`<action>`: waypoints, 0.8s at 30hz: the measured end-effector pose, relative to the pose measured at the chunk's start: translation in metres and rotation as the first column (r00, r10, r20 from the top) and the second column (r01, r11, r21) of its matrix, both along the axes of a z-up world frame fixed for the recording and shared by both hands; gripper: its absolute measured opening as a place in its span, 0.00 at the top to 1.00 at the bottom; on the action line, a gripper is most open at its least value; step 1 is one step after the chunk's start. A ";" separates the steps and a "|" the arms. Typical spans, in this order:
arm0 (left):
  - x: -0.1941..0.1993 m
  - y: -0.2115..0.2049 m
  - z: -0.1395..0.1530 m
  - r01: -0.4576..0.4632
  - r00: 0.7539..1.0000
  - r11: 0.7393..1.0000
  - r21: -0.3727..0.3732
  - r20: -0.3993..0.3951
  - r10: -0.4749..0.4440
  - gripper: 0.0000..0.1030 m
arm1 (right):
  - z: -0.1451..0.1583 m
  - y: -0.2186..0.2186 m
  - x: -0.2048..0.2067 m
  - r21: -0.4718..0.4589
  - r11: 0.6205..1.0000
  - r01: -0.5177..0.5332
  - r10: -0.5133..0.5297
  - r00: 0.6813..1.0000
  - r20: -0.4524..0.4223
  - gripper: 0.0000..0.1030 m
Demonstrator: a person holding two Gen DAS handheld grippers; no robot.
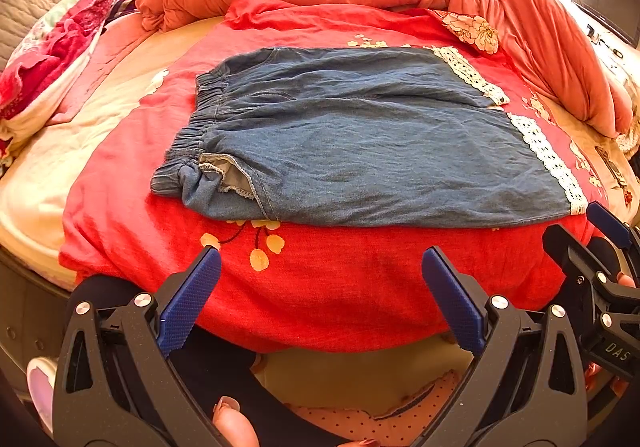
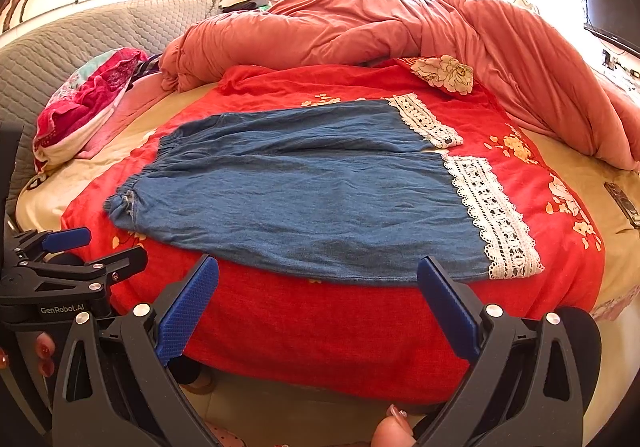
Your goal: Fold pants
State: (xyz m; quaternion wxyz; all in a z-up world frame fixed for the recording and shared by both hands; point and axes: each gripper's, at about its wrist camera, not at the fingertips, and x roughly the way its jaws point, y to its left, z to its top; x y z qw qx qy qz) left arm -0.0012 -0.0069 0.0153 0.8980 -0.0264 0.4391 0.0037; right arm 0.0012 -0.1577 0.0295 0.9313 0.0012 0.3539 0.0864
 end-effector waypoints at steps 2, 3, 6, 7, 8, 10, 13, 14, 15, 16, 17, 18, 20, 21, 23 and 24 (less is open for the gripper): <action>0.000 0.000 0.000 -0.001 1.000 1.000 -0.003 0.001 0.001 0.08 | 0.000 0.000 0.000 0.000 1.000 0.000 0.000 1.000 0.001 0.04; 0.000 0.001 0.001 -0.002 1.000 1.000 -0.003 0.002 0.002 0.08 | 0.000 0.000 0.000 -0.001 1.000 0.000 0.000 1.000 0.000 0.04; 0.000 0.001 0.001 -0.002 1.000 1.000 -0.004 0.002 0.002 0.08 | 0.000 0.000 0.000 -0.001 1.000 0.001 -0.001 1.000 0.001 0.04; 0.000 0.001 0.001 -0.002 1.000 1.000 -0.003 0.002 0.002 0.08 | 0.000 -0.001 0.000 0.001 1.000 0.001 -0.001 1.000 0.002 0.04; 0.000 0.001 0.001 -0.001 1.000 1.000 -0.004 0.002 0.001 0.08 | 0.001 -0.001 0.000 0.001 1.000 0.001 -0.001 1.000 0.002 0.04; -0.001 0.001 0.002 -0.001 1.000 1.000 -0.006 0.004 0.001 0.08 | 0.000 -0.001 0.000 0.001 1.000 0.002 -0.002 1.000 0.000 0.04; -0.001 0.001 0.003 -0.001 1.000 1.000 -0.007 0.005 0.001 0.08 | 0.000 -0.001 0.000 -0.001 1.000 0.002 -0.002 1.000 -0.002 0.04; -0.001 0.001 0.003 0.000 1.000 1.000 -0.007 0.006 0.000 0.08 | 0.000 -0.001 0.000 -0.002 1.000 0.002 -0.002 1.000 -0.003 0.04; -0.001 0.001 0.003 0.001 1.000 1.000 -0.007 0.005 -0.001 0.08 | 0.000 -0.001 0.000 -0.003 1.000 0.002 -0.002 1.000 -0.001 0.04; -0.001 0.001 0.003 0.001 1.000 1.000 -0.007 0.006 -0.001 0.08 | 0.000 -0.001 0.000 -0.002 1.000 0.003 -0.003 1.000 -0.001 0.04; -0.001 0.001 0.003 0.001 1.000 1.000 -0.006 0.007 -0.001 0.08 | 0.000 -0.001 0.000 -0.003 1.000 0.002 -0.002 1.000 -0.002 0.04; -0.001 0.000 0.003 0.002 1.000 1.000 -0.006 0.006 -0.002 0.08 | 0.000 -0.001 0.000 -0.005 1.000 0.002 -0.002 1.000 -0.002 0.04; -0.002 0.001 0.003 0.004 1.000 1.000 -0.012 0.009 -0.004 0.08 | 0.000 -0.001 0.000 -0.005 1.000 0.002 -0.002 1.000 -0.005 0.04; -0.002 0.000 0.002 0.005 1.000 1.000 -0.012 0.009 -0.005 0.08 | -0.001 -0.001 0.000 -0.006 1.000 0.003 -0.003 1.000 -0.008 0.04; -0.001 -0.001 0.002 0.007 1.000 1.000 -0.013 0.010 -0.007 0.08 | -0.001 -0.001 0.001 -0.006 1.000 0.003 -0.003 1.000 -0.009 0.04; 0.000 -0.001 0.001 0.008 1.000 1.000 -0.014 0.008 -0.008 0.08 | -0.001 -0.001 0.001 -0.009 1.000 0.005 -0.005 1.000 -0.008 0.04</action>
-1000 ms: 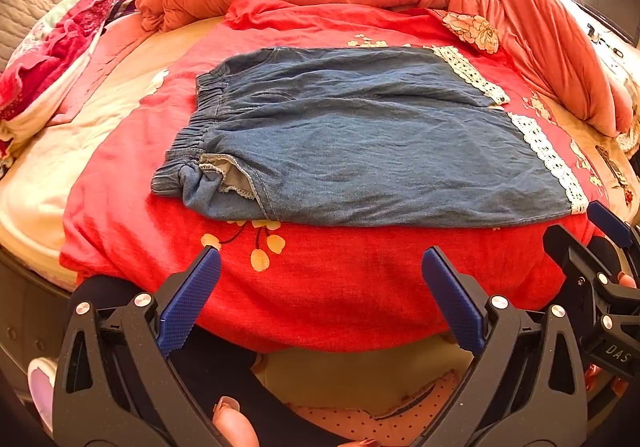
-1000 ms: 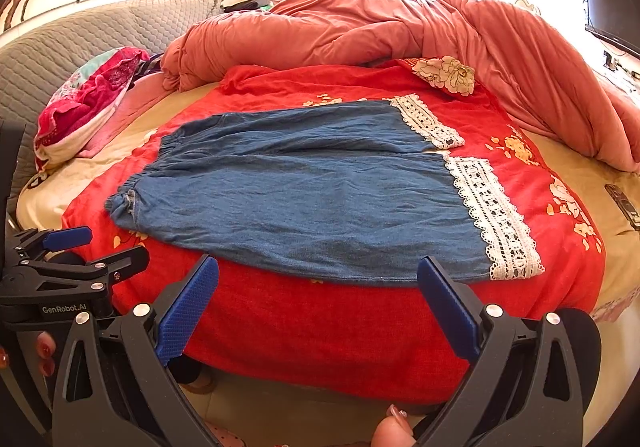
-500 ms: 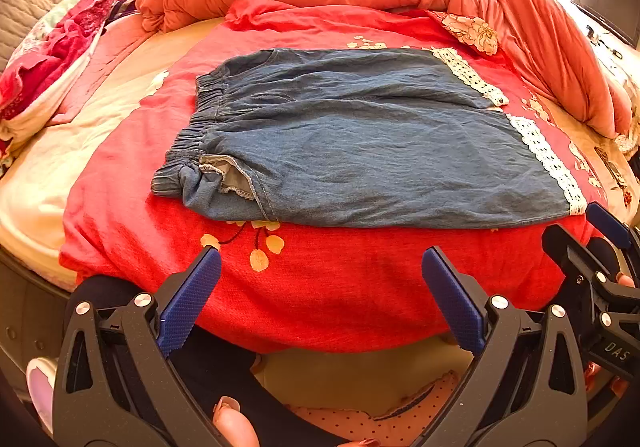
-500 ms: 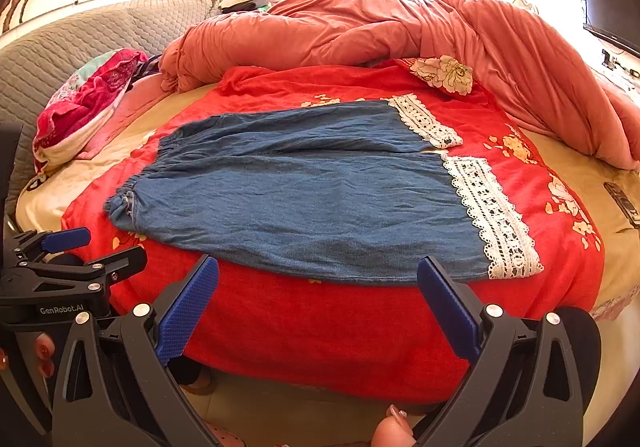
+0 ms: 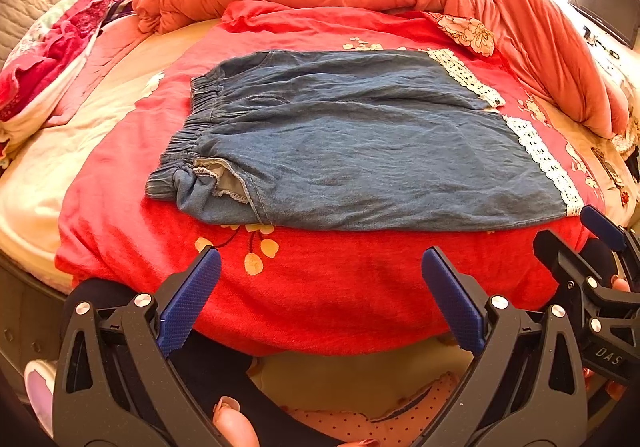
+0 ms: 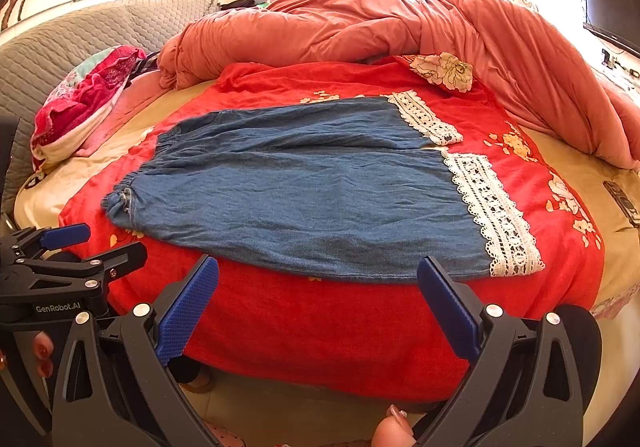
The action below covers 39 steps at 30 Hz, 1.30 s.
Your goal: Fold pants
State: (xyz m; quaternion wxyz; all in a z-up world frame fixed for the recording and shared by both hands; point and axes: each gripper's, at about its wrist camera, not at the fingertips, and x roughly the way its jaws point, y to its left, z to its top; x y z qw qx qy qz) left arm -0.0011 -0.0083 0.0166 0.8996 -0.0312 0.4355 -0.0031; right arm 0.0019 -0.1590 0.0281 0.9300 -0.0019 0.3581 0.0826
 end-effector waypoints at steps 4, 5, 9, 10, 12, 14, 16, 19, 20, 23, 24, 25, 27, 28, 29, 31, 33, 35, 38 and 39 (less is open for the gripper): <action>0.001 0.000 -0.001 0.002 1.000 1.000 -0.002 -0.003 -0.002 0.08 | 0.000 0.001 0.002 -0.001 1.000 0.004 -0.004 1.000 -0.004 0.04; 0.002 -0.001 -0.001 0.003 1.000 1.000 -0.003 -0.004 -0.003 0.08 | -0.001 0.001 0.003 -0.003 1.000 0.003 -0.003 1.000 -0.006 0.04; 0.006 0.000 -0.002 0.000 1.000 1.000 -0.009 -0.003 0.000 0.08 | -0.002 0.003 0.005 -0.005 1.000 -0.001 0.001 1.000 -0.013 0.04; 0.008 0.000 -0.002 0.000 1.000 1.000 -0.012 -0.004 0.000 0.08 | -0.003 0.003 0.007 -0.006 1.000 -0.001 0.001 1.000 -0.014 0.04; 0.011 0.002 -0.003 -0.001 1.000 1.000 -0.013 -0.005 0.001 0.08 | -0.004 0.004 0.010 -0.007 1.000 -0.006 0.005 1.000 -0.018 0.04; 0.015 0.004 -0.004 -0.001 1.000 1.000 -0.015 -0.005 0.001 0.08 | -0.005 0.006 0.014 -0.007 1.000 -0.014 0.014 1.000 -0.027 0.04; 0.017 0.009 -0.005 -0.006 1.000 1.000 -0.018 -0.008 0.006 0.08 | -0.005 0.009 0.019 -0.008 1.000 -0.022 0.021 0.999 -0.030 0.04; 0.023 0.019 -0.006 -0.018 1.000 1.000 -0.025 -0.007 0.018 0.08 | -0.005 0.012 0.032 -0.006 0.999 -0.036 0.036 0.999 -0.037 0.04; 0.027 0.024 -0.005 -0.026 1.000 0.999 -0.026 -0.008 0.026 0.08 | -0.005 0.014 0.037 -0.004 0.999 -0.044 0.043 0.998 -0.038 0.04; 0.040 0.042 -0.002 -0.058 0.998 0.998 -0.039 -0.005 0.058 0.08 | -0.003 0.018 0.055 0.005 0.997 -0.073 0.073 0.996 -0.053 0.04; 0.043 0.049 -0.001 -0.069 0.998 0.997 -0.045 -0.003 0.069 0.08 | -0.003 0.020 0.061 0.012 0.996 -0.087 0.087 0.994 -0.063 0.04; 0.048 0.057 0.000 -0.081 0.997 0.995 -0.053 -0.001 0.081 0.08 | -0.003 0.023 0.069 0.025 0.994 -0.108 0.109 0.991 -0.077 0.04; 0.058 0.073 0.003 -0.109 0.994 0.992 -0.059 0.003 0.109 0.08 | -0.003 0.029 0.083 0.051 0.989 -0.140 0.145 0.983 -0.112 0.04; 0.063 0.080 0.005 -0.117 0.993 0.991 -0.066 0.005 0.117 0.08 | -0.004 0.031 0.093 0.084 0.984 -0.157 0.167 0.977 -0.134 0.04; 0.068 0.087 0.005 -0.121 0.993 0.990 -0.077 0.003 0.121 0.08 | -0.003 0.033 0.100 0.096 0.982 -0.165 0.178 0.973 -0.149 0.04; 0.079 0.103 0.007 -0.120 0.993 0.988 -0.101 -0.006 0.120 0.08 | 0.002 0.042 0.112 0.074 0.979 -0.188 0.196 0.972 -0.127 0.04; 0.088 0.114 0.009 -0.127 0.992 0.988 -0.094 -0.009 0.126 0.08 | 0.008 0.049 0.122 0.063 0.974 -0.219 0.224 0.969 -0.104 0.04; 0.097 0.125 0.012 -0.137 0.990 0.986 -0.090 -0.001 0.138 0.08 | 0.012 0.055 0.140 0.086 0.967 -0.241 0.250 0.962 -0.107 0.04; 0.119 0.144 0.017 -0.168 0.986 0.981 -0.093 0.000 0.169 0.08 | 0.013 0.064 0.167 0.060 0.964 -0.260 0.265 0.959 -0.105 0.04; 0.127 0.149 0.017 -0.182 0.983 0.979 -0.092 -0.007 0.182 0.08 | 0.013 0.067 0.174 0.047 0.963 -0.265 0.268 0.958 -0.105 0.04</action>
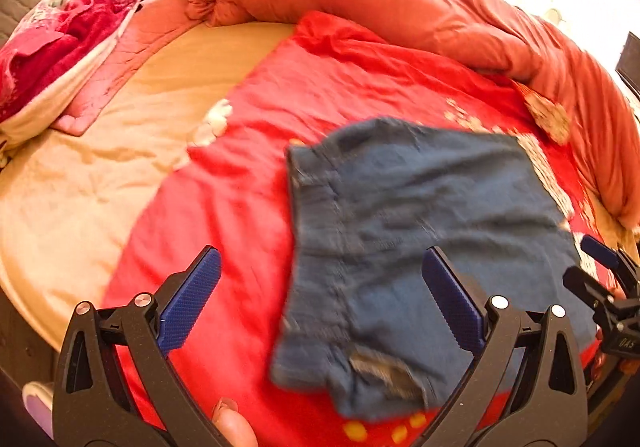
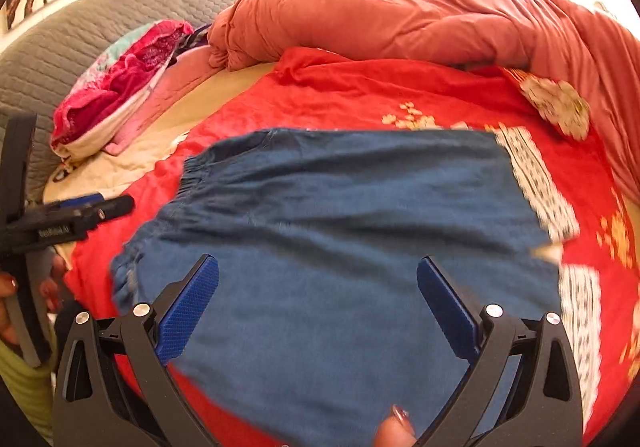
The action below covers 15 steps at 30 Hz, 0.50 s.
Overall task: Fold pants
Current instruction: 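Grasp the elastic waistband with the left tool while the right tool grasps the waistband beside it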
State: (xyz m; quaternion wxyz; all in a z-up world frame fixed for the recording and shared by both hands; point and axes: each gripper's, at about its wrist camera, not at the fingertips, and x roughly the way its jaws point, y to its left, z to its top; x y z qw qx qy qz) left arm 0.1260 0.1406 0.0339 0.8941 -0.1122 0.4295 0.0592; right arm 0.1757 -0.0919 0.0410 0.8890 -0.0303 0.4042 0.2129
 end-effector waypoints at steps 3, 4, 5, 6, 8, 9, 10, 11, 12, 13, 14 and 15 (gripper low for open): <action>0.026 0.013 -0.002 -0.009 1.000 1.000 0.012 -0.015 0.009 0.08 | -0.004 0.009 0.025 -0.023 1.000 -0.021 0.021 1.000 -0.010 0.04; 0.035 0.016 -0.004 -0.006 1.000 1.000 0.024 -0.029 0.007 0.08 | -0.005 0.010 0.035 -0.015 1.000 -0.020 0.019 1.000 -0.018 0.04; 0.046 0.018 -0.006 0.004 0.999 0.999 0.034 -0.033 -0.003 0.08 | -0.006 0.012 0.044 -0.010 1.000 -0.025 0.025 0.999 -0.024 0.04; 0.052 0.019 -0.008 0.009 0.999 0.999 0.042 -0.036 -0.007 0.08 | -0.008 0.015 0.055 -0.016 0.999 -0.030 0.030 0.999 -0.034 0.04; 0.071 0.023 -0.017 0.017 0.997 0.998 0.058 -0.073 -0.013 0.08 | -0.011 0.020 0.069 -0.024 0.999 -0.048 0.047 0.998 -0.044 0.04; 0.080 0.025 -0.023 0.030 0.996 0.999 0.045 -0.089 -0.026 0.08 | -0.013 0.023 0.077 -0.034 0.998 -0.054 0.052 0.997 -0.051 0.04; 0.088 0.028 -0.027 0.035 0.995 0.999 0.028 -0.099 -0.032 0.08 | -0.016 0.027 0.088 -0.048 0.997 -0.057 0.054 0.997 -0.056 0.04; 0.096 0.033 -0.033 0.042 0.993 0.999 -0.003 -0.110 -0.043 0.09 | -0.018 0.031 0.096 -0.055 0.996 -0.068 0.065 0.996 -0.060 0.04; 0.101 0.037 -0.038 0.038 0.992 0.999 -0.014 -0.116 -0.039 0.09 | -0.020 0.035 0.106 -0.072 0.995 -0.070 0.066 0.996 -0.063 0.04; 0.105 0.042 -0.043 0.030 0.993 0.999 -0.025 -0.116 -0.032 0.10 | -0.022 0.038 0.112 -0.086 0.994 -0.074 0.069 0.996 -0.059 0.04; 0.110 0.047 -0.049 0.024 0.993 0.999 -0.030 -0.112 -0.027 0.16 | -0.023 0.042 0.118 -0.099 0.992 -0.082 0.077 0.996 -0.053 0.04; 0.111 0.048 -0.053 0.019 0.994 0.999 -0.035 -0.112 -0.023 0.22 | -0.025 0.046 0.124 -0.113 0.990 -0.087 0.082 0.996 -0.046 0.04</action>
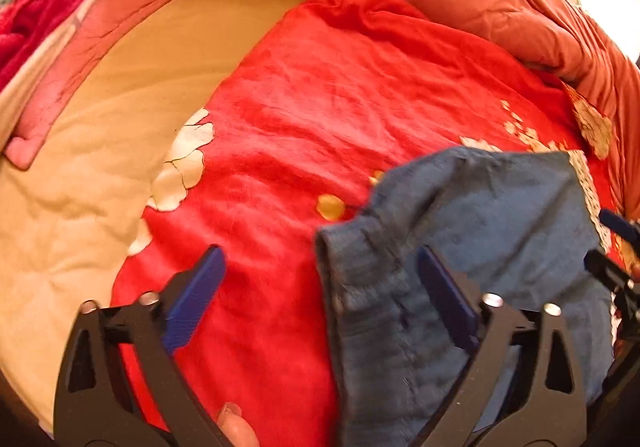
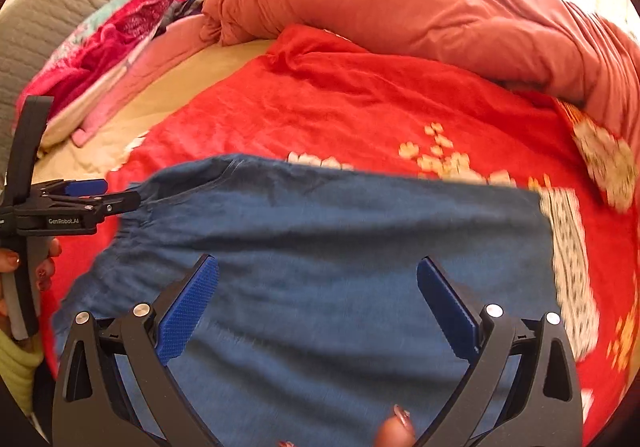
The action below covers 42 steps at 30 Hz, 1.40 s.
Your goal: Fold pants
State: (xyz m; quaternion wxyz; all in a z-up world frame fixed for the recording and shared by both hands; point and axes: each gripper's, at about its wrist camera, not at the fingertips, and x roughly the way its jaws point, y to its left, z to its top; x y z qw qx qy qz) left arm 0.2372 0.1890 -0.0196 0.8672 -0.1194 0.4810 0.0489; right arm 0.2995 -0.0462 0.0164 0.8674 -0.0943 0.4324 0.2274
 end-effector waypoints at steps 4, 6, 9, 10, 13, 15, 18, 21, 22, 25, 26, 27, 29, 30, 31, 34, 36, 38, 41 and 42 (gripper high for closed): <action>0.005 0.003 -0.007 0.036 0.999 0.998 -0.045 0.024 -0.035 0.33 | -0.009 0.020 0.026 -0.020 0.998 -0.063 0.063 0.998 -0.011 0.04; 0.006 -0.004 -0.004 0.066 0.997 0.998 -0.019 0.050 -0.065 0.46 | -0.012 0.030 0.036 -0.030 0.995 -0.097 0.096 0.995 -0.014 0.04; 0.008 -0.012 -0.004 0.094 0.994 0.996 0.002 0.057 -0.094 0.57 | -0.016 0.048 0.050 -0.063 0.984 -0.164 0.163 0.986 -0.015 0.04; 0.008 -0.014 -0.003 0.097 0.993 0.995 0.014 0.060 -0.098 0.59 | -0.018 0.055 0.055 -0.080 0.977 -0.197 0.196 0.980 -0.023 0.04; 0.004 -0.018 0.003 0.110 0.990 0.993 0.035 0.086 -0.112 0.65 | -0.022 0.068 0.068 -0.114 0.961 -0.252 0.249 0.968 -0.038 0.04; 0.003 -0.019 0.005 0.111 0.989 0.993 0.038 0.098 -0.114 0.67 | -0.024 0.075 0.076 -0.124 0.951 -0.282 0.278 0.960 -0.043 0.04; 0.001 -0.018 0.007 0.111 0.987 0.993 0.034 0.112 -0.114 0.68 | -0.028 0.087 0.083 -0.157 0.924 -0.348 0.344 0.938 -0.047 0.04; -0.003 -0.020 0.010 0.117 0.984 0.992 0.039 0.130 -0.121 0.68 | -0.036 0.101 0.084 -0.220 0.882 -0.418 0.417 0.907 -0.050 0.05; -0.004 -0.021 0.011 0.120 0.983 0.992 0.045 0.135 -0.125 0.68 | -0.038 0.104 0.083 -0.232 0.872 -0.432 0.432 0.900 -0.052 0.05; -0.007 -0.024 0.012 0.125 0.980 0.990 0.066 0.145 -0.134 0.68 | -0.044 0.114 0.079 -0.249 0.846 -0.471 0.476 0.878 -0.046 0.18; -0.008 -0.024 0.012 0.126 0.980 0.990 0.069 0.147 -0.135 0.68 | -0.045 0.116 0.078 -0.234 0.842 -0.486 0.487 0.871 -0.057 0.29; -0.008 -0.024 0.012 0.128 0.980 0.989 0.070 0.147 -0.137 0.68 | -0.046 0.118 0.078 -0.218 0.842 -0.494 0.491 0.868 -0.069 0.48; -0.008 -0.024 0.010 0.126 0.980 0.989 0.077 0.144 -0.136 0.68 | -0.046 0.118 0.074 -0.176 0.848 -0.501 0.496 0.865 -0.073 0.58; -0.008 -0.023 0.009 0.126 0.981 0.989 0.076 0.141 -0.136 0.68 | -0.046 0.117 0.070 -0.172 0.846 -0.506 0.503 0.862 -0.059 0.67; -0.007 -0.022 0.008 0.123 0.981 0.990 0.072 0.140 -0.132 0.68 | -0.045 0.115 0.066 -0.169 0.845 -0.507 0.506 0.861 -0.054 0.75; -0.006 -0.018 0.006 0.124 0.981 0.990 0.060 0.142 -0.131 0.67 | -0.038 0.106 0.058 -0.135 0.861 -0.491 0.492 0.870 -0.023 0.81; -0.007 -0.016 0.004 0.129 0.980 0.990 0.059 0.146 -0.137 0.63 | -0.030 0.101 0.051 -0.111 0.871 -0.478 0.481 0.877 0.000 0.82; -0.007 -0.016 0.004 0.133 0.978 0.989 0.065 0.152 -0.141 0.55 | -0.020 0.093 0.043 -0.072 0.882 -0.466 0.469 0.883 0.028 0.83; -0.009 -0.017 0.004 0.148 0.974 0.987 0.065 0.166 -0.157 0.46 | -0.007 0.083 0.033 -0.033 0.888 -0.458 0.459 0.886 0.062 0.83; -0.008 -0.018 0.003 0.151 0.973 0.987 0.056 0.166 -0.158 0.43 | -0.003 0.080 0.028 -0.020 0.888 -0.459 0.459 0.885 0.073 0.83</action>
